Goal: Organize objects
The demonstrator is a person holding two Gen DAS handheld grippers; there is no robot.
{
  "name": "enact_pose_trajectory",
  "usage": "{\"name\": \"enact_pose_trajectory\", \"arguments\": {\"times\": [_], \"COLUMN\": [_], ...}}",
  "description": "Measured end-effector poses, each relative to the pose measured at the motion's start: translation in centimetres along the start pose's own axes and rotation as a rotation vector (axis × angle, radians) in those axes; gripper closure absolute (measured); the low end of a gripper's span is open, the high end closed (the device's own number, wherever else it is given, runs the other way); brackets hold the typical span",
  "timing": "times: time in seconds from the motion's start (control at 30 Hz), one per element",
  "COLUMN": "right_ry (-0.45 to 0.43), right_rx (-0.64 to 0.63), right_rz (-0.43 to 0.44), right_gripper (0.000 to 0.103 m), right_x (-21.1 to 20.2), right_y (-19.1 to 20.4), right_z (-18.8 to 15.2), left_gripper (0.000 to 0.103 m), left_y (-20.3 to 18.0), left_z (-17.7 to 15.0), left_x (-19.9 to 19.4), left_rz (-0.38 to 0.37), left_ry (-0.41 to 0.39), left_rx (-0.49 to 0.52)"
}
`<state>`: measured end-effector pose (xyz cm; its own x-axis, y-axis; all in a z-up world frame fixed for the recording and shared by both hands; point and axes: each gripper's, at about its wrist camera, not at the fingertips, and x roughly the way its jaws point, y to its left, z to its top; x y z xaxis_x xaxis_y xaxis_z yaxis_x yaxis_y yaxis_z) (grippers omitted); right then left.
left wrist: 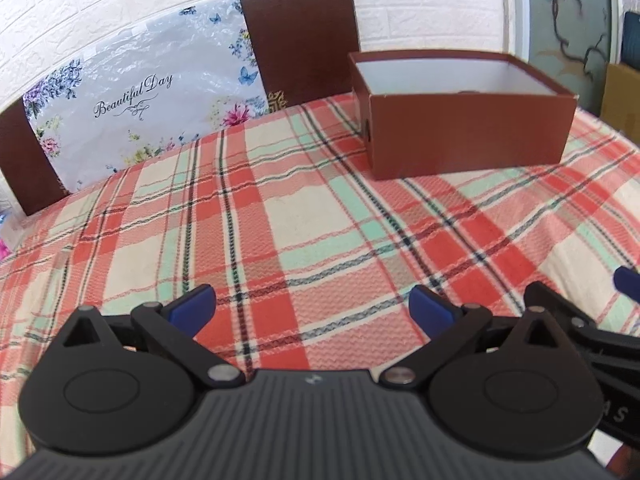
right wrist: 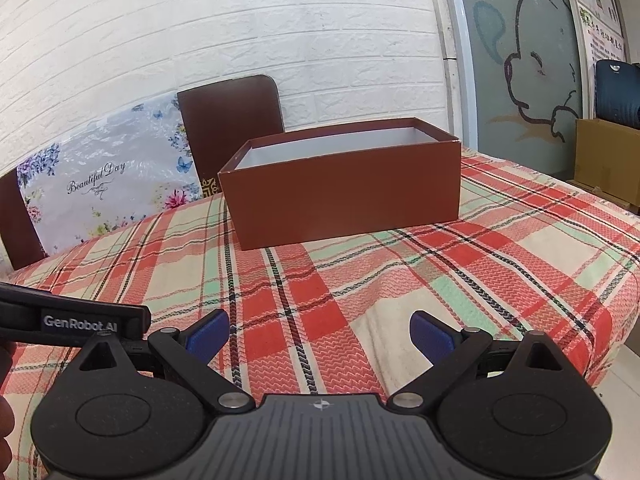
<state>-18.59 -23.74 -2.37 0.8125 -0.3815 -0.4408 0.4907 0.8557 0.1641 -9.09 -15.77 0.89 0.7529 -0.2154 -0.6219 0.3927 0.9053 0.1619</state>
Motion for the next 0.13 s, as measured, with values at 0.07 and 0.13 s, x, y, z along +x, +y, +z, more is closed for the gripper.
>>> {"name": "enact_pose_trajectory", "arguments": {"times": [0.07, 0.13], "right_ry": [0.001, 0.007], "right_rx": [0.007, 0.012], "right_rz": [-0.007, -0.009], "right_gripper": [0.007, 0.007], "right_x": [0.11, 0.29], "right_y": [-0.22, -0.35], "right_z": [-0.03, -0.04], "left_gripper": [0.0, 0.0], "left_y": [0.01, 0.07], "left_z": [0.07, 0.2], "left_x": [-0.01, 0.1], "left_rz": [-0.008, -0.011], "left_ry": [-0.004, 0.001], "left_rx": [-0.001, 0.0]}}
